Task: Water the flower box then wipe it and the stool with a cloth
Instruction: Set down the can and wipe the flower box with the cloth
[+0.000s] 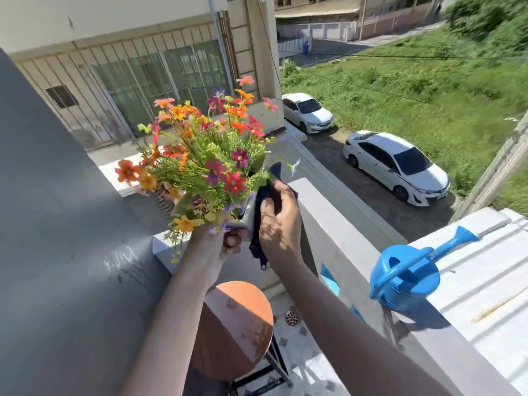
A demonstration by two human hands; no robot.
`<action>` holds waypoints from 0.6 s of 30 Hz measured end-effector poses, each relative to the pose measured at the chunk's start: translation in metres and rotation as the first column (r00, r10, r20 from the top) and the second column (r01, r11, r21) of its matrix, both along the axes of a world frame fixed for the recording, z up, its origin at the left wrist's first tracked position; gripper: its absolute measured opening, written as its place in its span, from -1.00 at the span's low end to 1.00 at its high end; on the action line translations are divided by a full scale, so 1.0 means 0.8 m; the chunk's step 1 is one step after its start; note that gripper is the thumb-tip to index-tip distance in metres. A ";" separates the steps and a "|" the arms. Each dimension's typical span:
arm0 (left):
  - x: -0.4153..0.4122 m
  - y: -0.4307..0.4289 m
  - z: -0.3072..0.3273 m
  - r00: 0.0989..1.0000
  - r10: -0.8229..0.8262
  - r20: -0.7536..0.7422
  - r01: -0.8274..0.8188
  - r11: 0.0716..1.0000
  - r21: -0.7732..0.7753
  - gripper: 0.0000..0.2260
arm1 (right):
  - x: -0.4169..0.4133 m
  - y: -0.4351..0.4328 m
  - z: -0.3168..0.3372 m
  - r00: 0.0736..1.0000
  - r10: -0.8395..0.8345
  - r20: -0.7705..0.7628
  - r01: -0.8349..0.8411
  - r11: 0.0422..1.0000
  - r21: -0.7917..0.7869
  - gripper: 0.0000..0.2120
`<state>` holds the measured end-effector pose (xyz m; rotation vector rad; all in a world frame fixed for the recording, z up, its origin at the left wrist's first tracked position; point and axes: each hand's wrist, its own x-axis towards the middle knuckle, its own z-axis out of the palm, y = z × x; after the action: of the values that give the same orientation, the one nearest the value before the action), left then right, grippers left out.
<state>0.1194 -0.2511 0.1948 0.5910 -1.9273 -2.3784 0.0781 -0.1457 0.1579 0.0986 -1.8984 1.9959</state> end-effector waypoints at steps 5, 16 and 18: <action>0.007 -0.003 0.007 0.997 -0.080 0.000 0.080 0.993 0.091 -0.69 | -0.052 0.009 0.001 0.982 -0.173 -0.079 0.176 0.983 0.043 -0.65; -0.001 -0.005 0.005 1.000 -0.026 -0.017 0.028 0.994 0.107 -0.71 | -0.022 0.009 -0.044 0.997 -0.065 0.030 0.063 0.995 0.072 -0.69; -0.005 -0.005 0.004 1.000 0.007 -0.026 -0.004 0.997 0.080 -0.68 | -0.006 0.005 -0.042 0.999 -0.019 0.034 0.017 0.997 0.069 -0.71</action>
<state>0.1156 -0.2550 0.1981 0.5648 -1.8252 -2.4569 0.0732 -0.1420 0.1241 0.0656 -1.9832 1.9330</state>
